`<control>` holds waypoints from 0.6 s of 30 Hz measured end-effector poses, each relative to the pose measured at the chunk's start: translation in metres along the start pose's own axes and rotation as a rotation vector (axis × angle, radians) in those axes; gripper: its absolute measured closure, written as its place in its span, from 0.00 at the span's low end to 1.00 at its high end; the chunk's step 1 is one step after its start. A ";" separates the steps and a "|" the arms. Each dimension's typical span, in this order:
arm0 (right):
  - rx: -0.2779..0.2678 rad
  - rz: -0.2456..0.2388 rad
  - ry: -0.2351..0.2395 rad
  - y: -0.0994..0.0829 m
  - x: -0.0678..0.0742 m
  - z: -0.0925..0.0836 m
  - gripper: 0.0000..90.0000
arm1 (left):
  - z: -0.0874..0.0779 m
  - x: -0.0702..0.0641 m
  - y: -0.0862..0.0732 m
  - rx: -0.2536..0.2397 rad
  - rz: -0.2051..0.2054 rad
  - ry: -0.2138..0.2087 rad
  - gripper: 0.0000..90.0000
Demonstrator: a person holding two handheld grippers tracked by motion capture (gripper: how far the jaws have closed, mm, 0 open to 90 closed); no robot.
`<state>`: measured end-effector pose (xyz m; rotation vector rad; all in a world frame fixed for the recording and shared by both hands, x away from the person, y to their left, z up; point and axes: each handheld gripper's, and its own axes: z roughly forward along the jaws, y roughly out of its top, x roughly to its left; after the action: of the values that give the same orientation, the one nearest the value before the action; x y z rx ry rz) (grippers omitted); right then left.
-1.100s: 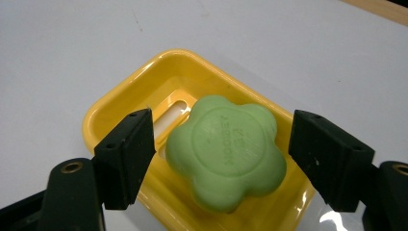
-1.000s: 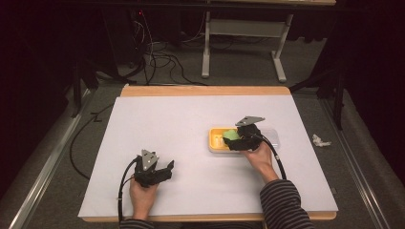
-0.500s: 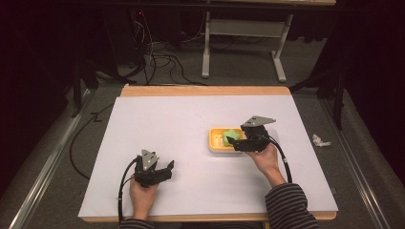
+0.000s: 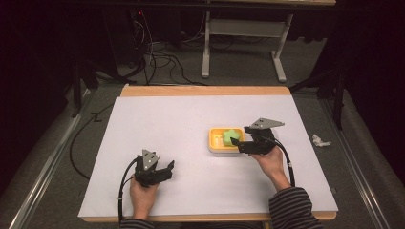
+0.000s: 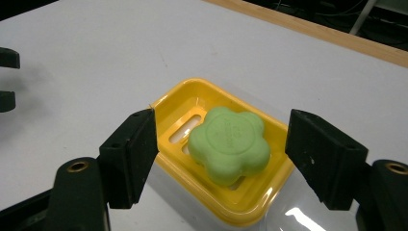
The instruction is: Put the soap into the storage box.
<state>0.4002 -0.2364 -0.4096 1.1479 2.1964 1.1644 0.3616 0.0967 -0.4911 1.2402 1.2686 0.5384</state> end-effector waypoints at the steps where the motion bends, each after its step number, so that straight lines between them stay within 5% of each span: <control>1: 0.001 0.006 -0.001 0.000 0.000 -0.001 0.30 | 0.000 0.000 0.000 -0.001 -0.002 0.000 0.24; 14: -0.025 -0.024 -0.053 -0.011 0.001 -0.012 0.30 | 0.000 0.000 0.000 0.000 0.003 -0.001 0.24; 18: -0.048 -0.056 -0.111 -0.014 0.002 -0.019 0.27 | 0.000 0.000 0.000 -0.001 0.003 -0.001 0.24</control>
<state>0.3805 -0.2486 -0.4099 1.0970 2.0933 1.0969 0.3612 0.0965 -0.4911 1.2420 1.2656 0.5400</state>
